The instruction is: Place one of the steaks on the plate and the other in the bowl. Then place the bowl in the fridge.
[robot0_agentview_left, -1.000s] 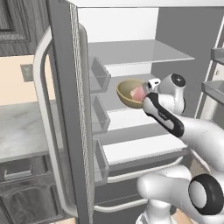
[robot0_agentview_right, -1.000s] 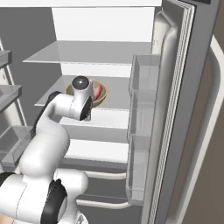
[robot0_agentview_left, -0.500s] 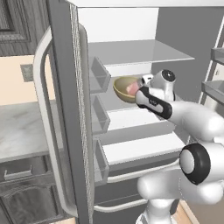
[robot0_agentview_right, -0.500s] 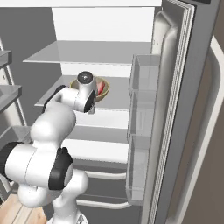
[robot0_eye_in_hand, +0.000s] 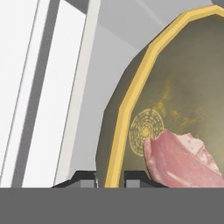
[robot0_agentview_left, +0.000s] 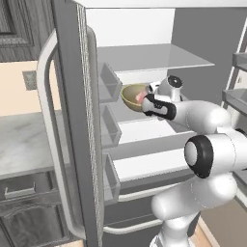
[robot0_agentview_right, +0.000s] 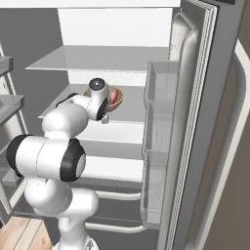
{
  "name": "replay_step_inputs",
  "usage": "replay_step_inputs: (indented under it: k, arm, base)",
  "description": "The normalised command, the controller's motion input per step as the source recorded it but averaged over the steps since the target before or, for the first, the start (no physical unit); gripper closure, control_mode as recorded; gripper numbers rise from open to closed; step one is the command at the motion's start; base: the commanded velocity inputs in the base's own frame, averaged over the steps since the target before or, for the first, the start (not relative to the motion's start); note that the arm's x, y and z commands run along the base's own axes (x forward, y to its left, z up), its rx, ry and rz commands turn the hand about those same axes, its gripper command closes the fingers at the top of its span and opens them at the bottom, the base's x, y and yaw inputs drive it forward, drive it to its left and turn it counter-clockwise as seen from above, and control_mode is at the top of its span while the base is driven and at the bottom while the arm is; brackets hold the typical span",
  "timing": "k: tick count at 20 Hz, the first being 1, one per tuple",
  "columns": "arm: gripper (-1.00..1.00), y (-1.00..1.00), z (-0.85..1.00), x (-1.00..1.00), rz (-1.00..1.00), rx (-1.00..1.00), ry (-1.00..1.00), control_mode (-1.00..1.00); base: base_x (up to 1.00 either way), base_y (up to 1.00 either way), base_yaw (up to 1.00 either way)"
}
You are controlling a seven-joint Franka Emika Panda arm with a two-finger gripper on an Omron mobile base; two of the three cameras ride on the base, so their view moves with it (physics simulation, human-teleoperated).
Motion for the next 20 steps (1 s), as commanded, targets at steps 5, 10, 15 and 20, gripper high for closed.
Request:
replay_step_inputs:
  k: [5,10,15,20]
  arm:
    - [1.0,0.0,-0.36,0.33,0.0,-0.02,0.0,-1.0]
    - [1.0,0.0,-0.31,0.22,0.0,0.0,0.0,-1.0]
    - [-1.0,0.0,-0.05,0.01,0.0,0.01,-0.03,-1.0]
    - [-1.0,-0.06,0.07,-0.03,0.0,0.08,-0.15,-1.0]
  base:
    - [0.0,0.0,0.0]
    - [0.0,0.0,0.0]
    - [0.0,0.0,0.0]
    - [0.0,0.0,0.0]
